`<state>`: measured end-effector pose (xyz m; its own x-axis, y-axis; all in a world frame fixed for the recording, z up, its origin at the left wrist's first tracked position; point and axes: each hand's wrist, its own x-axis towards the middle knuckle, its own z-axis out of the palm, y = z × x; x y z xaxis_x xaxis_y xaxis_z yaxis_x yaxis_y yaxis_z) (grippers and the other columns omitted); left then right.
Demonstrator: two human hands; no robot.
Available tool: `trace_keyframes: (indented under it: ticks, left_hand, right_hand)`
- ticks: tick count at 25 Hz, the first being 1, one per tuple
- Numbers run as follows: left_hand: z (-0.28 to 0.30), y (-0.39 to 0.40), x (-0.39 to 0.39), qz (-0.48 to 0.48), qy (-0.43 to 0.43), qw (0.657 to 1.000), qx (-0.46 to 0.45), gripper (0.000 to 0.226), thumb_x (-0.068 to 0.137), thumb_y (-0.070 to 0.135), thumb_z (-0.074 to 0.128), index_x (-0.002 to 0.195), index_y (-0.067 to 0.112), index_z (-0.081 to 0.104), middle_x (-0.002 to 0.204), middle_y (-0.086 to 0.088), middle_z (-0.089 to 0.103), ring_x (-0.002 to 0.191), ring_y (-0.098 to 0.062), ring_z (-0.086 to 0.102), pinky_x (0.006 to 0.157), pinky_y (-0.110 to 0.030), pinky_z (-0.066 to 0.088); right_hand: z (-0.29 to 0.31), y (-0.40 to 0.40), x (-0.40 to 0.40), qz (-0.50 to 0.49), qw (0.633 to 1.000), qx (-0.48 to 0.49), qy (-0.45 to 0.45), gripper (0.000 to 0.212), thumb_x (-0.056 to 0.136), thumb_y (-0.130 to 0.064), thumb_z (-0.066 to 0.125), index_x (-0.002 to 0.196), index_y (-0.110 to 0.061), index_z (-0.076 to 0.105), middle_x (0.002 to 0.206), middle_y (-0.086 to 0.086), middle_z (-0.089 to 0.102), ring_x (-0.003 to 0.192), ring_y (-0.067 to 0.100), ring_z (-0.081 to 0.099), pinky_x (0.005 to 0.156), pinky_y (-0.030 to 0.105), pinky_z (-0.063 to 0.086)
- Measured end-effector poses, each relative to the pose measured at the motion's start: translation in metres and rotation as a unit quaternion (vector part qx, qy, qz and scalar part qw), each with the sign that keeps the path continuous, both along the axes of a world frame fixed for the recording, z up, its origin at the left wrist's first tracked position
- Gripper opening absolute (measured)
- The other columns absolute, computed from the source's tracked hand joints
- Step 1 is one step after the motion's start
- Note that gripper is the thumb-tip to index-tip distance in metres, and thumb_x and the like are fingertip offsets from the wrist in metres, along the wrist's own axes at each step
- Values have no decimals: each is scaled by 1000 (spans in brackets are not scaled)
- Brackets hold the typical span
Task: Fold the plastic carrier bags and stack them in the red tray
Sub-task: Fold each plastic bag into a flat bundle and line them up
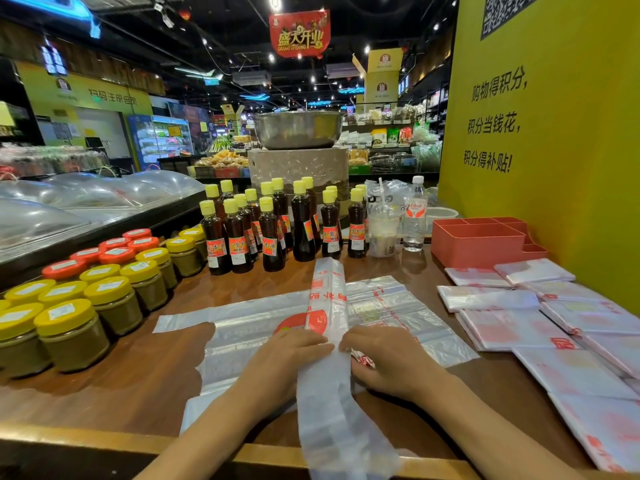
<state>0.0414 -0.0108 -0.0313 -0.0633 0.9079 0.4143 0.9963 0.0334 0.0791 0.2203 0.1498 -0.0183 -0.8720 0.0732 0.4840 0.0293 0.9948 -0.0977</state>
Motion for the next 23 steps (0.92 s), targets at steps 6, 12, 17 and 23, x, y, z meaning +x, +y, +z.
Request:
trace_keyframes:
  ticks: [6,12,17,23]
  left_hand:
    - [5,-2,6,-15,22,1000,-7,55,75,40,85,126,37,65,127,8,66,116,-14,62,94,-28,49]
    - [11,-6,6,-25,-42,999,-9,36,84,39,77,118,31,69,128,13,63,118,-6,55,97,-24,52]
    - [9,-5,6,-5,-71,996,-50,39,92,40,67,130,39,64,137,23,56,126,4,47,94,5,23]
    - [10,-6,2,0,-125,989,-76,30,93,50,61,122,46,68,128,29,57,120,10,47,100,-9,39]
  right_hand:
    - [1,0,-1,23,1000,7,2,22,89,-36,63,109,-28,69,107,-13,66,94,9,61,69,27,52]
    - [3,0,4,33,999,12,-18,12,87,-33,66,93,-25,73,95,-11,68,81,9,59,62,20,44]
    - [5,4,6,5,998,-30,-48,24,85,-36,63,101,-24,76,106,-12,70,92,7,62,73,4,30]
    - [6,6,7,-29,990,-108,-83,22,86,-42,61,102,-36,76,111,-21,62,99,-2,55,78,9,41]
